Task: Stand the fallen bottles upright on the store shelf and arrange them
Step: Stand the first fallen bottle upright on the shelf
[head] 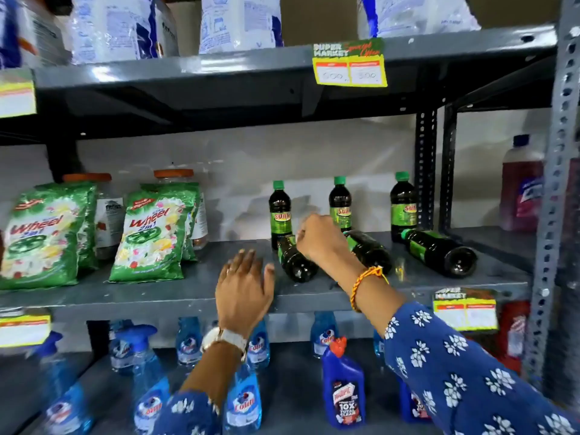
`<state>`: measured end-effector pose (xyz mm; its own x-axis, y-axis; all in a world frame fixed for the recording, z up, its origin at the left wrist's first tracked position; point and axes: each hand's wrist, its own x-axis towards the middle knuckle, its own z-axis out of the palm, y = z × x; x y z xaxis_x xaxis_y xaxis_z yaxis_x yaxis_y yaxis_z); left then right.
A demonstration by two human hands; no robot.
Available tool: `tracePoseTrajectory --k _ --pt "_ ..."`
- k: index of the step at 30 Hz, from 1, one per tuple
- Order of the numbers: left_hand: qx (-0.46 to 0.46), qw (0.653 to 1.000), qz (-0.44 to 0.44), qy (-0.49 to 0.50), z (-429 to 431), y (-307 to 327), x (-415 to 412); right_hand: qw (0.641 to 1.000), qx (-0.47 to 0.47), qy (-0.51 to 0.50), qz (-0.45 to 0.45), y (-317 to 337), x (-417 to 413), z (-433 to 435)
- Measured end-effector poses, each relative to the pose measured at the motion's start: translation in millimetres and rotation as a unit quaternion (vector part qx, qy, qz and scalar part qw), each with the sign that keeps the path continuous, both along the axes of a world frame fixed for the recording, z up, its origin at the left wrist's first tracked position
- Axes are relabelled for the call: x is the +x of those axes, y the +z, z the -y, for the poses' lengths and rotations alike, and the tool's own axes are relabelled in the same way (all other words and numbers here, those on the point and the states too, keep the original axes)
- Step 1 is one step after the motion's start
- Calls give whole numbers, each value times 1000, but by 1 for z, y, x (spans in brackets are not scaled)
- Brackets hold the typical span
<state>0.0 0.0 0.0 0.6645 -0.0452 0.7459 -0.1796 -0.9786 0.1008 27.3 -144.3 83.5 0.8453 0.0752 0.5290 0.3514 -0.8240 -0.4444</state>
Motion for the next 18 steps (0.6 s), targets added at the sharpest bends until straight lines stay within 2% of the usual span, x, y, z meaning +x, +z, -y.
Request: tracePoseTrajectory --k 4,8,11,14,18 --pt "-11 999 45 -8 -12 -31 2 988 -109 -102 29 -8 19 -31" --pt "-23 994 109 0 -16 -29 14 941 -256 -213 -63 -18 45 -65" --pt "-13 992 122 -2 -17 -36 16 916 -290 -261 -91 -28 58 -72" --pt "-18 993 114 -2 -16 -36 18 947 -236 -216 -40 -33 60 -63" --pt "-20 994 109 2 -16 -37 18 994 -32 -96 43 -37 58 -37"
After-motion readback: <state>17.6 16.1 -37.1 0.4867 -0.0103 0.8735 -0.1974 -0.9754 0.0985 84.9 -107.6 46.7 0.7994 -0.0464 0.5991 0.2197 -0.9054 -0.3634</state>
